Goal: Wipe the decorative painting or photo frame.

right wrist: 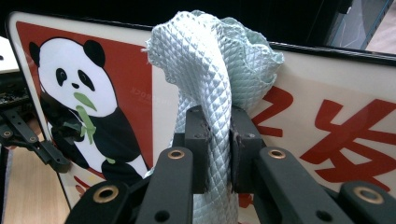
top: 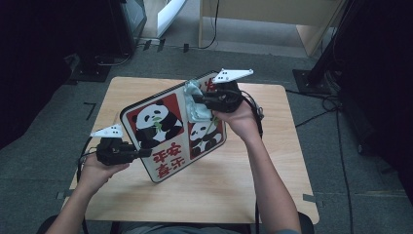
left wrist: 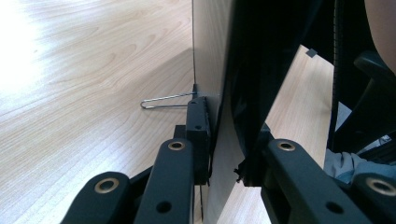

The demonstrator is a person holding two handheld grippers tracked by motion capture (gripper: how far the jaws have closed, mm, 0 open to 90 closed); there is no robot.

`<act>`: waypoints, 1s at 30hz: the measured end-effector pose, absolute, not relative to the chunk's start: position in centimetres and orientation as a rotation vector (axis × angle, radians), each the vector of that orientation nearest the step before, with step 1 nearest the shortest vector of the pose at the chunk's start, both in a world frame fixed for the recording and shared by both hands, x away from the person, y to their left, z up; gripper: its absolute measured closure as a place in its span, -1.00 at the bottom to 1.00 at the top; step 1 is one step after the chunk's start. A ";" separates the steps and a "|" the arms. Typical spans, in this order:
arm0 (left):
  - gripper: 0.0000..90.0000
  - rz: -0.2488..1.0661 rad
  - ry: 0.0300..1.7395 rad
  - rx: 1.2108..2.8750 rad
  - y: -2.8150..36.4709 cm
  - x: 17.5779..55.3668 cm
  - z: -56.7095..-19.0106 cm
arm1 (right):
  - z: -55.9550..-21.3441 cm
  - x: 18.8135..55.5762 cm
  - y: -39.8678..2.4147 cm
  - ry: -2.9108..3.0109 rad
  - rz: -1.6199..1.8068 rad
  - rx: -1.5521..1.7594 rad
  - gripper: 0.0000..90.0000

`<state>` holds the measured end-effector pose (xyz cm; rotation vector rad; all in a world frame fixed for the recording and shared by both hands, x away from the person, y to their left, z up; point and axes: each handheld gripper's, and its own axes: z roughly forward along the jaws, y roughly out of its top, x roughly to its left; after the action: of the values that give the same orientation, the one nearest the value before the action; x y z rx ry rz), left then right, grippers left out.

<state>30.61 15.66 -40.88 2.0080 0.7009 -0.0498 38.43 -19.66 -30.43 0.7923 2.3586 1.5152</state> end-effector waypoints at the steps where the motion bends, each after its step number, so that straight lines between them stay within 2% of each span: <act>1: 0.75 -0.051 0.700 2.008 15.7 30.6 -40.9 | -30.4 38.4 -19.6 2.359 1.516 0.791 0.80; 30: 0.74 -0.052 0.690 2.014 15.7 30.6 -40.9 | -32.8 37.5 -18.8 2.444 1.473 0.784 0.79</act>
<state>30.57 15.69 -40.88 2.0140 0.6896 -0.0524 37.51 -18.76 -32.80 0.7845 2.4440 1.4731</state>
